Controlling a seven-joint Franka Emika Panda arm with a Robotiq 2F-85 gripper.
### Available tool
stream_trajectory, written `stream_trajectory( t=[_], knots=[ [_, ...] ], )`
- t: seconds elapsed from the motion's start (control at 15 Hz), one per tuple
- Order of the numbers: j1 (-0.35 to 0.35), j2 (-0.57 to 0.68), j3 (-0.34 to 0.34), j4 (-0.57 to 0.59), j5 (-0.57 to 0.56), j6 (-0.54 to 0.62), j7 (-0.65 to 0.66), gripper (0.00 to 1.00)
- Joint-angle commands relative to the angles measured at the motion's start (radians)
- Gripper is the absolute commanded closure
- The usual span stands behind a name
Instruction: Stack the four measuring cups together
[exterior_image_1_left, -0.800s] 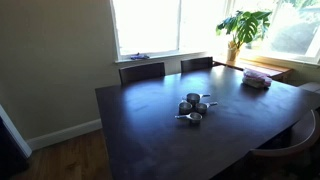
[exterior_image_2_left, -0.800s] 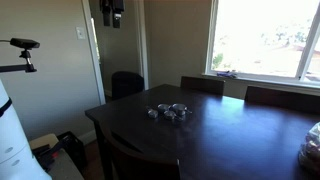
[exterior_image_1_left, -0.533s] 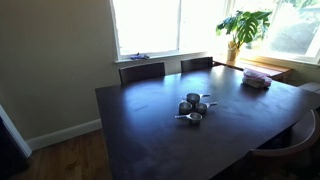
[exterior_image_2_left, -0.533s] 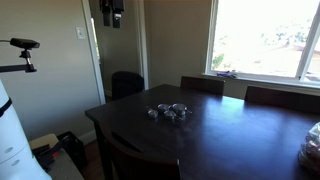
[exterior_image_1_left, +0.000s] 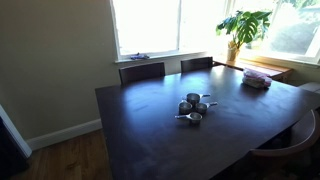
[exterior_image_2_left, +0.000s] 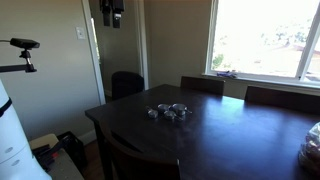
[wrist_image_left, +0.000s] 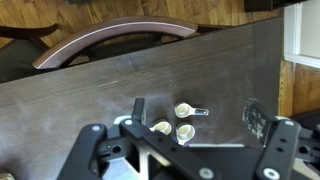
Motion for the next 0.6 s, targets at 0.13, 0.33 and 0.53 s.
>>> stream_trajectory(
  t=[0.13, 0.33, 0.53],
  knots=[
    [-0.02, 0.035, 0.009, 0.023, 0.0, 0.011, -0.013, 0.0],
    [-0.013, 0.123, -0.006, 0.089, -0.024, 0.051, -0.072, 0.0],
    [-0.007, 0.231, -0.014, 0.162, -0.044, 0.094, -0.13, 0.0]
  ],
)
